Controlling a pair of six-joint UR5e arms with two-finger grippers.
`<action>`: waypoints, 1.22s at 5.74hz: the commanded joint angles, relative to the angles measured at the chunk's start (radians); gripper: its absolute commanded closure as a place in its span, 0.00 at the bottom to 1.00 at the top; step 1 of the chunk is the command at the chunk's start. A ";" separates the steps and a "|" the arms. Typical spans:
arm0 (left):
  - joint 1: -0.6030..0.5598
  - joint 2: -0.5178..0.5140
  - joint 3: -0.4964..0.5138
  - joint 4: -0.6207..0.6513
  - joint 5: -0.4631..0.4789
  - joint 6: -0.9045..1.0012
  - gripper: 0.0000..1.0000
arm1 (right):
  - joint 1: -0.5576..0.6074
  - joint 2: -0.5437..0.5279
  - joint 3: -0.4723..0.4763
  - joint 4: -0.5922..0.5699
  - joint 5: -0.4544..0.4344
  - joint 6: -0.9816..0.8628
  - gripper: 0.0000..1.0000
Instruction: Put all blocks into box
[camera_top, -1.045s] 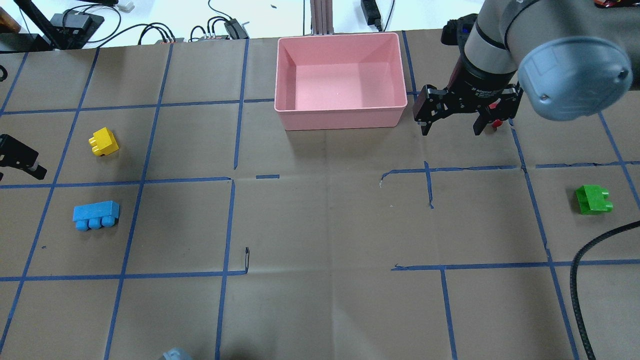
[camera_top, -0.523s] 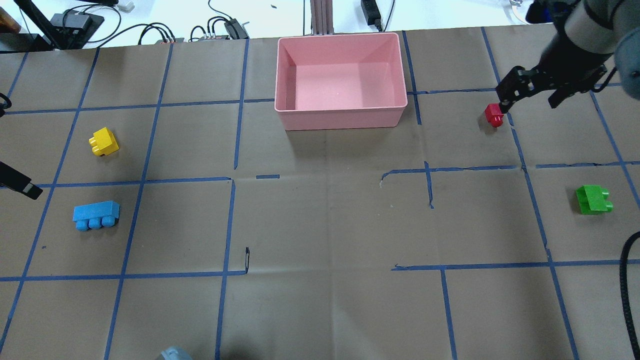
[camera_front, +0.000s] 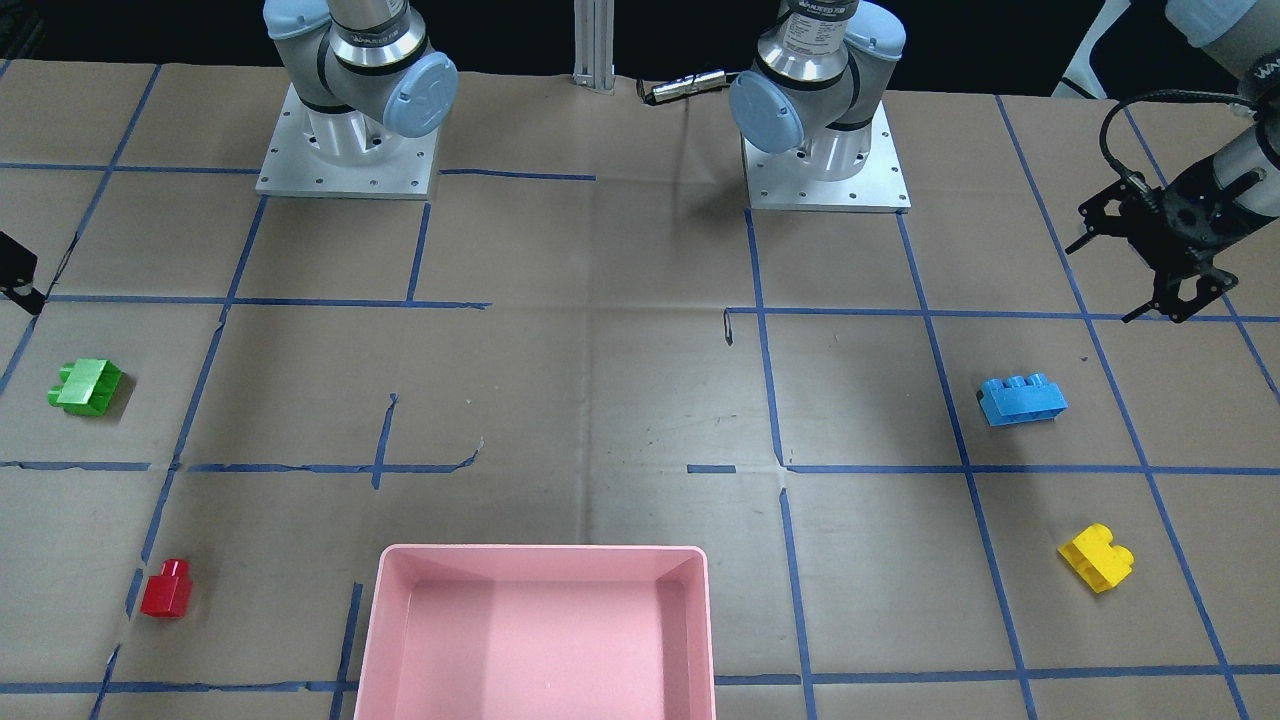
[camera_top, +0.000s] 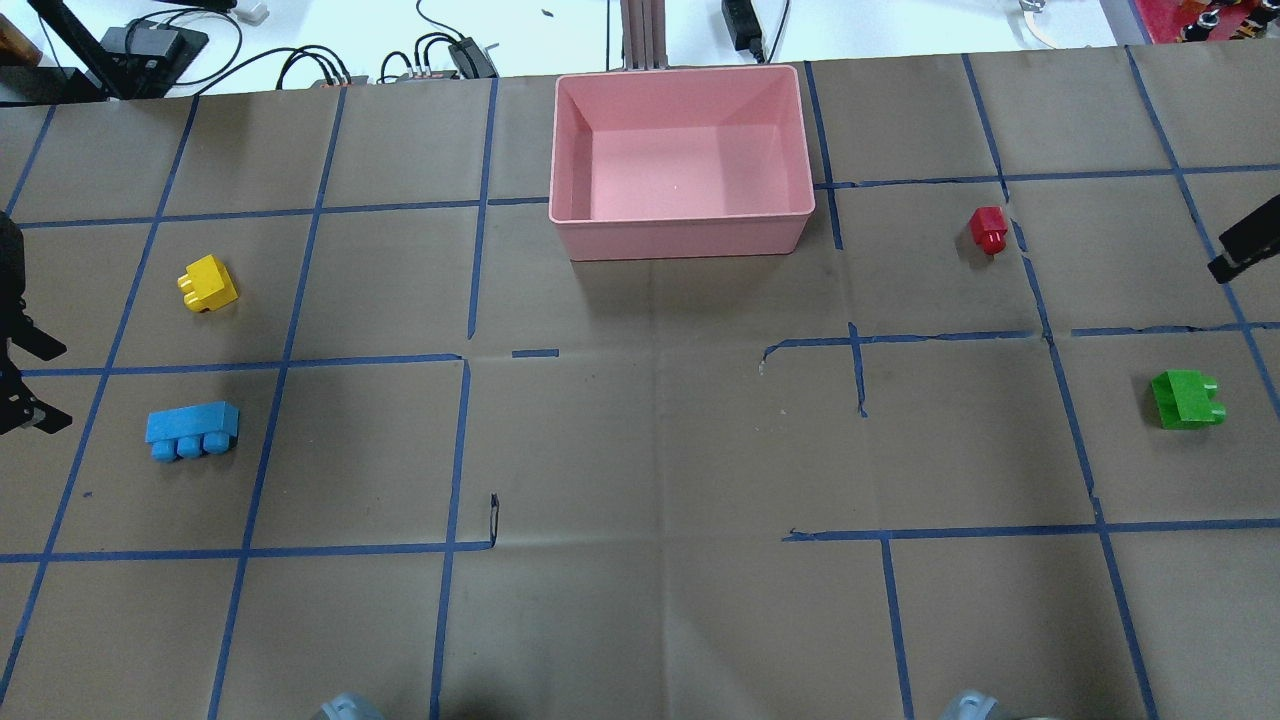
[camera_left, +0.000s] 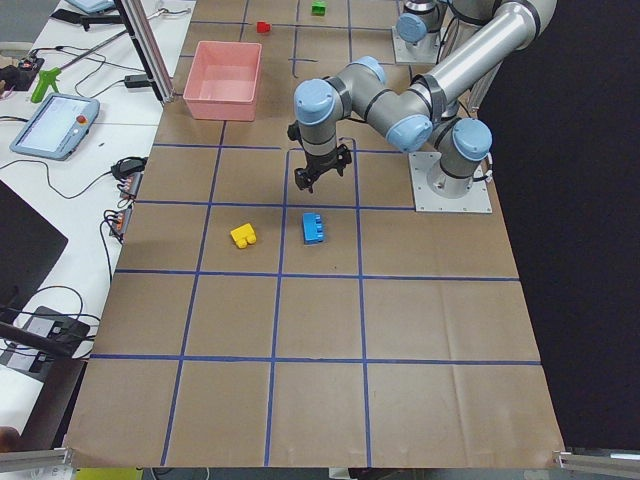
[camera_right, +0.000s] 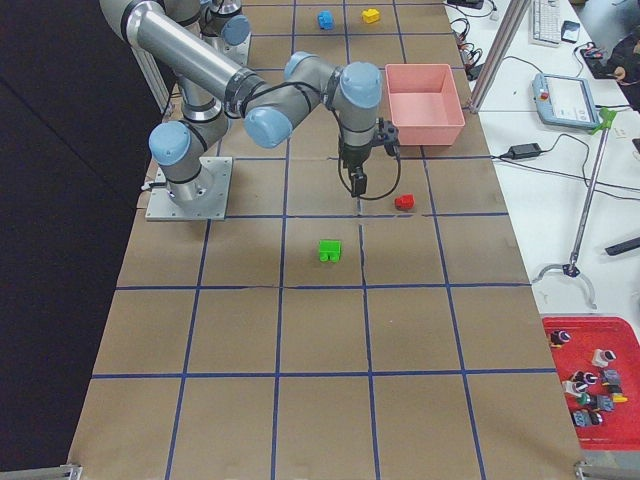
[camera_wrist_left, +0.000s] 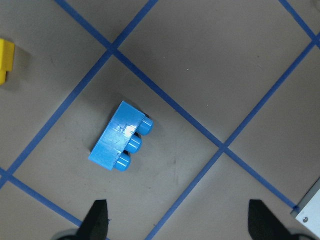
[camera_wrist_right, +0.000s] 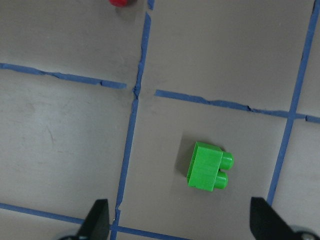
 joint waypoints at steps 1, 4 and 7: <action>0.000 -0.005 -0.139 0.243 0.000 0.091 0.01 | -0.043 0.051 0.127 -0.227 -0.006 -0.011 0.01; 0.000 -0.026 -0.284 0.450 -0.005 0.119 0.02 | -0.086 0.131 0.268 -0.476 -0.009 0.007 0.01; -0.002 -0.084 -0.355 0.590 -0.012 0.196 0.03 | -0.094 0.207 0.282 -0.570 -0.009 0.011 0.01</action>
